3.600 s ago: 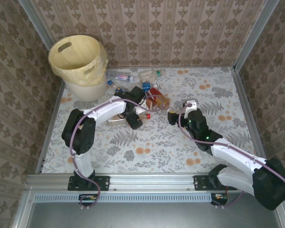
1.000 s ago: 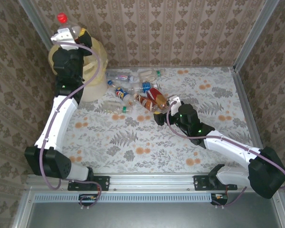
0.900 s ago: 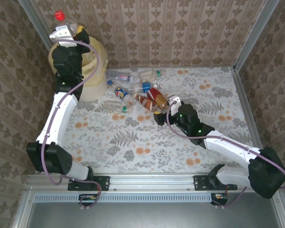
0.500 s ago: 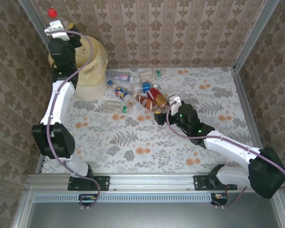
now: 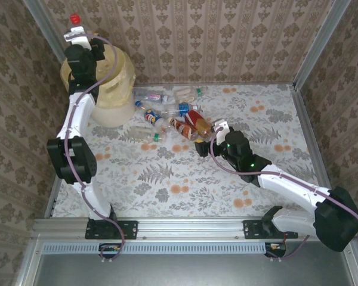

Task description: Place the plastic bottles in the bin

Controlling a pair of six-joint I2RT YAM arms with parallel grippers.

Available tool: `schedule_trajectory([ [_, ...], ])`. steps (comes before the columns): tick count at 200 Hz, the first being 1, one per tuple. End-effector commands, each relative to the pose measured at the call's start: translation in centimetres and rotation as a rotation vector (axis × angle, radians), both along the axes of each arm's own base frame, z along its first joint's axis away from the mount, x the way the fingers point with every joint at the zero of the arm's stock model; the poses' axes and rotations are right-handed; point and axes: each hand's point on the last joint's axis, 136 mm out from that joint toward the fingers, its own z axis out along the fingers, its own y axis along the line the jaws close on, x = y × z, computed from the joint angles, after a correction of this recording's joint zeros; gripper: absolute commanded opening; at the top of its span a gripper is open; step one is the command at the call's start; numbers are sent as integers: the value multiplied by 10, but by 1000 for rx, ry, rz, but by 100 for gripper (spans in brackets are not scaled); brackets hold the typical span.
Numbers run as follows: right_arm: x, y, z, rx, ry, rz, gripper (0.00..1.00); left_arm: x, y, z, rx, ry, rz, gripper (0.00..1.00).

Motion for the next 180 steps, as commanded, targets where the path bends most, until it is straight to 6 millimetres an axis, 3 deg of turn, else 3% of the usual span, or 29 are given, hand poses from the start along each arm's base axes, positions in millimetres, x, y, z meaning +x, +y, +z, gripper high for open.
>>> schedule_trajectory([
  [1, -3, -6, 3, -19, -13, -23, 100, 3, -1, -4, 6, 27, -26, 49],
  [44, -2, -6, 3, -23, -6, -25, 100, 2, 0, -62, -134, 232, -26, 52],
  [74, -2, -5, 1, -27, 4, -22, 100, 6, -23, -87, -112, 342, -165, 70],
  [85, -2, -5, 2, -26, 2, -21, 100, 7, -23, -88, -98, 377, -168, 75],
  [113, -3, -6, 2, -25, 1, -22, 100, 6, -26, -75, -100, 406, -184, 76],
  [180, -4, -7, 3, -22, -6, -24, 100, -18, -51, -45, -134, 362, -279, 83],
])
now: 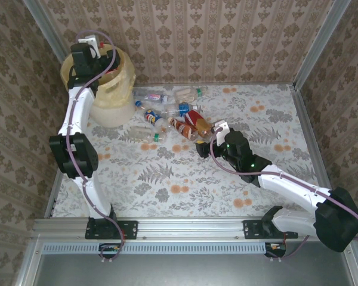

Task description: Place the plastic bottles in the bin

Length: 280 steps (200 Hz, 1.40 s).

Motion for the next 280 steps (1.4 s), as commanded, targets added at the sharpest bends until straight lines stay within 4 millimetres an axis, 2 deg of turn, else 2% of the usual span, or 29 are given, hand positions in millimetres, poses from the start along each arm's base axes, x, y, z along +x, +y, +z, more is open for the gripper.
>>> schedule_trajectory([
  [1, -2, -4, 8, -2, -26, -16, 100, -23, -13, 40, -23, -57, -45, 83],
  [45, -3, -8, 7, 11, -29, -36, 100, -44, -36, 53, -12, -59, -80, 87],
  [109, 0, -22, 5, 13, -38, -116, 100, -74, -95, 59, 80, -76, -119, 99],
  [130, 1, -25, -2, 11, -18, -133, 100, -82, -111, 58, 84, -72, -139, 100],
  [161, 4, -26, -25, -37, 48, -151, 100, -97, -129, 56, 51, -64, -190, 100],
  [232, 24, -33, -66, -95, 252, -220, 100, -131, -132, 46, -96, -37, -227, 100],
  [243, 29, -34, -66, -102, 265, -229, 100, -136, -131, 45, -110, -27, -225, 100],
  [247, 31, -35, -76, -117, 294, -234, 100, -138, -131, 44, -116, -24, -225, 100],
  [280, 48, -39, -89, -128, 387, -235, 100, -151, -126, 36, -130, -15, -212, 100],
])
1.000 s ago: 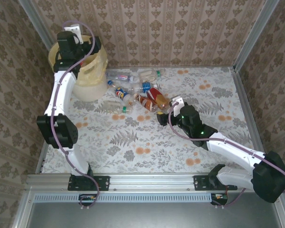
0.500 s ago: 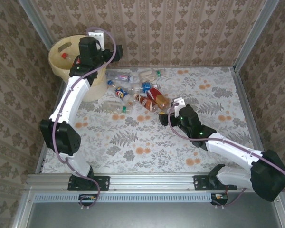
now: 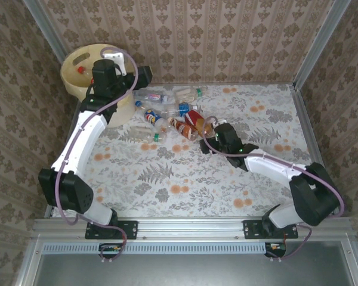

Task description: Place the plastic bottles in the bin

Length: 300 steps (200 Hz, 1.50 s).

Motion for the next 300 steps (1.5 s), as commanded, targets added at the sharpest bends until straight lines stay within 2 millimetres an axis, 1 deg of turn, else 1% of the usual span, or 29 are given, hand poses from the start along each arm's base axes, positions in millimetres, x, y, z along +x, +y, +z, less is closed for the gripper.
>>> schedule_trajectory([
  [1, 7, -3, -10, 4, 90, -9, 100, -13, 1, 10, -47, -25, 0, 100],
  [27, 19, -3, -18, -22, 149, 9, 98, -19, 16, 5, -9, -8, 63, 100],
  [56, 37, -4, -27, -63, 200, -5, 93, -28, 26, -2, -3, 1, 95, 100],
  [73, 49, 0, -32, -60, 228, -9, 90, -31, 31, -7, -3, 8, 117, 100],
  [86, 56, 4, -39, -66, 257, -6, 89, -31, 38, -10, -7, 19, 138, 100],
  [117, 73, 15, -52, -66, 302, -3, 87, -32, 47, -18, -12, 43, 162, 100],
  [133, 80, 15, -58, -69, 318, -24, 85, -31, 50, -22, -13, 57, 168, 100],
  [147, 86, 9, -64, -73, 334, -63, 82, -31, 51, -25, -13, 62, 173, 100],
  [163, 88, 7, -70, -69, 345, -75, 80, -30, 52, -27, -13, 68, 173, 100],
  [187, 86, 19, -76, -43, 348, -5, 75, -28, 52, -30, -12, 75, 174, 100],
  [205, 84, 21, -79, -37, 355, 14, 74, -28, 51, -32, -15, 81, 170, 100],
  [214, 83, 22, -81, -34, 352, 25, 75, -27, 50, -33, -16, 84, 165, 100],
  [241, 83, 24, -87, -50, 361, 57, 85, -26, 47, -35, -24, 95, 152, 100],
  [262, 86, 25, -89, -62, 356, 74, 85, -25, 46, -38, -27, 104, 148, 100],
  [268, 87, 25, -90, -65, 356, 74, 85, -25, 46, -39, -28, 106, 148, 100],
  [282, 90, 25, -90, -67, 351, 55, 79, -25, 45, -39, -32, 108, 145, 100],
  [300, 88, 27, -82, -51, 322, 54, 71, -25, 44, -41, -38, 117, 138, 100],
])
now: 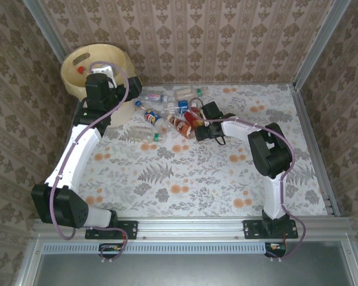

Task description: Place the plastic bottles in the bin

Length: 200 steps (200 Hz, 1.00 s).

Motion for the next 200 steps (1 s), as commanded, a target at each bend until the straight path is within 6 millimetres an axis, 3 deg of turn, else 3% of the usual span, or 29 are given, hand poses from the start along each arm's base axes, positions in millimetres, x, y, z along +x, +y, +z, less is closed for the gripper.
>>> schedule_trajectory([
  [1, 4, 6, 5, 21, -37, 4, 71, 0, 0, -11, -19, 43, -5, 100],
  [68, -34, -2, 34, 65, -133, -17, 59, -4, -15, -34, -102, 105, -53, 100],
  [106, -58, -4, 46, 106, -184, -51, 58, -10, -40, -76, -142, 203, -94, 100],
  [156, -78, 6, 54, 207, -223, -53, 56, -32, -80, -135, -219, 339, -183, 100],
  [200, -82, 28, 57, 302, -233, -36, 55, -51, -108, -165, -299, 404, -273, 100],
])
